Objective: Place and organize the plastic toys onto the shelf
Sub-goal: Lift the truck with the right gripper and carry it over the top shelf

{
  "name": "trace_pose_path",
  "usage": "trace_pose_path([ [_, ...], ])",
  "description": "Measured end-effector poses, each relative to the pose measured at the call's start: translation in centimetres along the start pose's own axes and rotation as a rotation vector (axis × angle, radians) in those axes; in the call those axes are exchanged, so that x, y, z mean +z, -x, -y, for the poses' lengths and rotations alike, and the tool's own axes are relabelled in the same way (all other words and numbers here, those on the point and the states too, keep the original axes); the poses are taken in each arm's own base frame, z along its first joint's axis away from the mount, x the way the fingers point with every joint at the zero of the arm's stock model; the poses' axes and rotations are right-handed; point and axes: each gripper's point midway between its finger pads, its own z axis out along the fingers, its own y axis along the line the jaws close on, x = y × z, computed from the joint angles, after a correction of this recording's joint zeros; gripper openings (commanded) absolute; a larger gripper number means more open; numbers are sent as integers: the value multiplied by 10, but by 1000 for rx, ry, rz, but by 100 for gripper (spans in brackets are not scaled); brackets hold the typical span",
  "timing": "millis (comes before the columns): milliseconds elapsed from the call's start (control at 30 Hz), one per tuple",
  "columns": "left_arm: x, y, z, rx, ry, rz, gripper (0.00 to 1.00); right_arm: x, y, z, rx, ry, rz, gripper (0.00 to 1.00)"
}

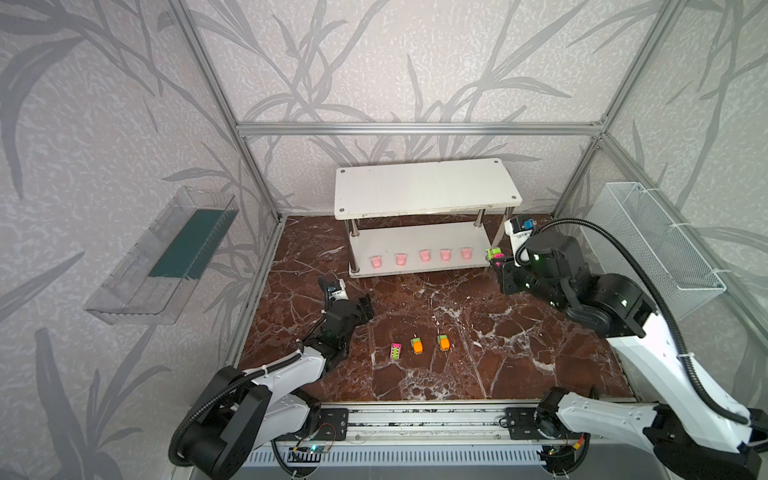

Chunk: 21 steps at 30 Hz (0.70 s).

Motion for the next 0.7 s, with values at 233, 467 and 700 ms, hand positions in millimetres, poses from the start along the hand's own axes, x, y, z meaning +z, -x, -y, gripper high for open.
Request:
trace_pose_path([
  [233,4,-10,0,0,-7,-39,79,35,41,14,26,-19,18,25],
  [467,8,-19,1,-12,-16,-69,79,65,84,25,44,-10,47,25],
  [700,12,-27,2,-22,-27,-94,78,79,136,35,50,-4,121,25],
])
